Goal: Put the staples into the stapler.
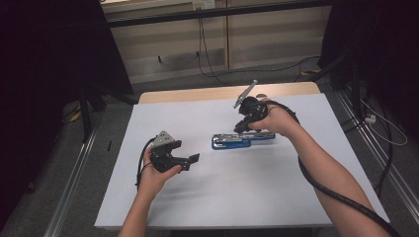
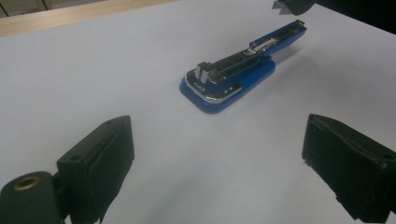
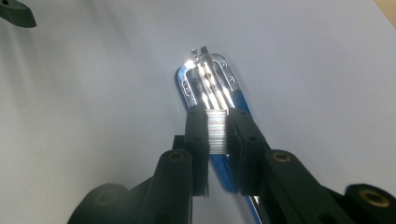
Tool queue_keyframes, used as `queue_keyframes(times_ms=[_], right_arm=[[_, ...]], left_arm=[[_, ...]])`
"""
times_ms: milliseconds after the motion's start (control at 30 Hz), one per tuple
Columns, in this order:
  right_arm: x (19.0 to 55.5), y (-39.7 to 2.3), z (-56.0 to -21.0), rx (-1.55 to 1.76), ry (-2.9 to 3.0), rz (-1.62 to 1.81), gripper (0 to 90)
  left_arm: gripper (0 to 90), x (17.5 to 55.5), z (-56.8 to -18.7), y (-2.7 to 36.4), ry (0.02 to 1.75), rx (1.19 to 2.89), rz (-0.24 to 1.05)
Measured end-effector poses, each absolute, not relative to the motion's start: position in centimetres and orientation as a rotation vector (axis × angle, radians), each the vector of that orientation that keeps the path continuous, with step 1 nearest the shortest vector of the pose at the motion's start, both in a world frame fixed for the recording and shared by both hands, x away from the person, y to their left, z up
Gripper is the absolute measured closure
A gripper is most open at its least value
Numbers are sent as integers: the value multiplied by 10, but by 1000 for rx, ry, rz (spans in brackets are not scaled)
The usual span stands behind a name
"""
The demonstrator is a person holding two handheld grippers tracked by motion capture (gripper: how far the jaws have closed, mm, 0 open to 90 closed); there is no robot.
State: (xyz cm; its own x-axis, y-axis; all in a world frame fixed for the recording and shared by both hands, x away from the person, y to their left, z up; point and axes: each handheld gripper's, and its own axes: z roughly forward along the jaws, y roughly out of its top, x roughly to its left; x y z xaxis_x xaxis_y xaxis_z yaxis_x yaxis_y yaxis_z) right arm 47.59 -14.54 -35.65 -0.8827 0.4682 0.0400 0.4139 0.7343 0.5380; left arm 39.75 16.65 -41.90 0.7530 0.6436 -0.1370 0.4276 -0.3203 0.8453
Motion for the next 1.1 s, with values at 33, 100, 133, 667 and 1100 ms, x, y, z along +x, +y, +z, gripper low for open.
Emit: queue_keyframes(times_ms=[33, 100, 133, 667, 1100], right_arm=[[477, -145, -357, 718, 2834, 841, 792], [479, -144, -357, 698, 2838, 842, 792], [480, -144, -357, 689, 2841, 844, 792], [488, -135, -361, 578, 2873, 795, 792], [495, -130, -361, 556, 2873, 795, 792]], left_arm=[[94, 397, -419, 167, 811, 1967, 279], [94, 397, -419, 167, 815, 1965, 279], [94, 397, -418, 168, 818, 1965, 278], [94, 397, -419, 169, 823, 1961, 271], [94, 397, -419, 170, 823, 1962, 271]])
